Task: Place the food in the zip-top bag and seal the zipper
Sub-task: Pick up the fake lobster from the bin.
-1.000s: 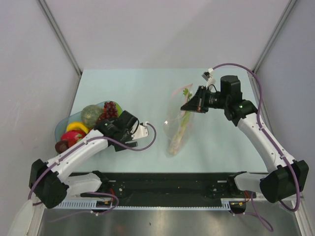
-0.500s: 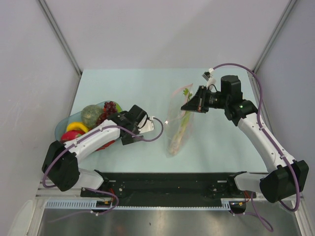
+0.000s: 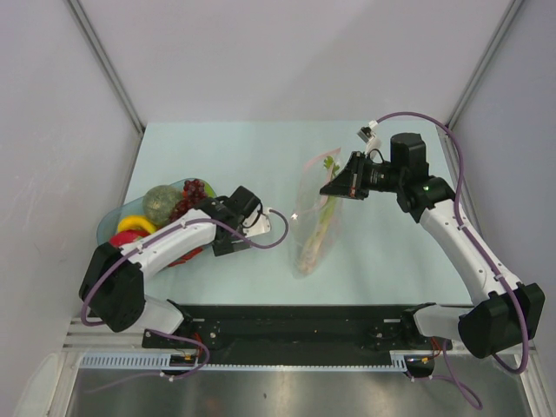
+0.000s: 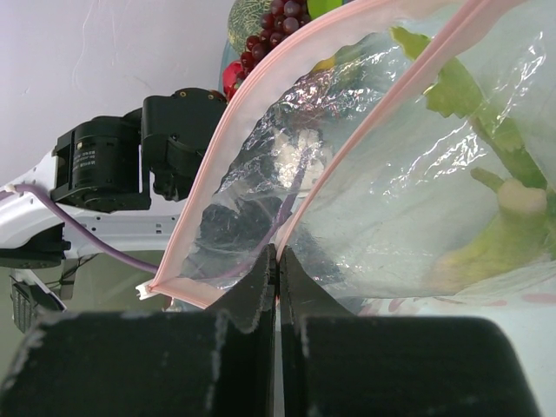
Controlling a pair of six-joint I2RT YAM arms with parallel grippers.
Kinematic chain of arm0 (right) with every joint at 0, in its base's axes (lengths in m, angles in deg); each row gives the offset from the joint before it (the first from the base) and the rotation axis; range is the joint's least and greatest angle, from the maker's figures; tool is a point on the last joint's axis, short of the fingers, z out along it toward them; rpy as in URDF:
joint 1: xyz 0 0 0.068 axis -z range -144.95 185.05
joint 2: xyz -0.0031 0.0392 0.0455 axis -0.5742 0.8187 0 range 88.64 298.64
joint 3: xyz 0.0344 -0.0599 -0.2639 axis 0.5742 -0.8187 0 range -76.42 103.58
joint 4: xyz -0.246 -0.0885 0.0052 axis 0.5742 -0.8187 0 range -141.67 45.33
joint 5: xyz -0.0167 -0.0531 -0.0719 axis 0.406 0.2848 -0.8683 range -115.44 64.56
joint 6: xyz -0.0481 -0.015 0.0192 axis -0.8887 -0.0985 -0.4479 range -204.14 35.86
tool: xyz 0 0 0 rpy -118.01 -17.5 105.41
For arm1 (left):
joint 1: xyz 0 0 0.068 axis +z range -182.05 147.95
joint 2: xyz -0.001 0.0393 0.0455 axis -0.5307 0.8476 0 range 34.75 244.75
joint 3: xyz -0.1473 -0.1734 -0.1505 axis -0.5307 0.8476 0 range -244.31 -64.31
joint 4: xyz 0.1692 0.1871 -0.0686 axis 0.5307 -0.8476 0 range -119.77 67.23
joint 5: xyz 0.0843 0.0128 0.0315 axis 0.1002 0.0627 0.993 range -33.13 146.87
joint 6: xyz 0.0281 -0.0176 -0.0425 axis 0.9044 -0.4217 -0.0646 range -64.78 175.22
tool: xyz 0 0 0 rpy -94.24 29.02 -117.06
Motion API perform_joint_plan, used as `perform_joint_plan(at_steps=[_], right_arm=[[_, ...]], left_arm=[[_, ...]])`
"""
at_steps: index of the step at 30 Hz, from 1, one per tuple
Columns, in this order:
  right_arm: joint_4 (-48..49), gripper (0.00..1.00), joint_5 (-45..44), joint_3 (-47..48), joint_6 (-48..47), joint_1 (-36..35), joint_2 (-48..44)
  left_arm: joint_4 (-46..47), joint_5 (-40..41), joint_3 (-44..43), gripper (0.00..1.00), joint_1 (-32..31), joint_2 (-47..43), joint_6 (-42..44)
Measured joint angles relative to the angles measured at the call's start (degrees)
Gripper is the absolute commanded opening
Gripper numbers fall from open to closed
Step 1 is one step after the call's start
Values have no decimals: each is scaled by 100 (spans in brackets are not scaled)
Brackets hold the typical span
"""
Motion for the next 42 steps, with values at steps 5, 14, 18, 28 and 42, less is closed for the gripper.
perform_joint_plan(at_steps=[5,14,18,28,42], right_arm=[[0,0,15,-4,0,7,0],[2,0,20,-11,0,4,0],[4,0,22,-11,0,7,0],[4,0,83,-13,0,24,0],[87,0,125,-31,50,33,0]], left_arm=[[-240,-52,-109,71,31,46,-9],[-710,-407,-411,64,96,63,-96],[-813,-555,-474,68,227,177,-98],[-1008,-890,-673,60,448,483,-44],[-1272,-1303,-835,63,463,481,11]])
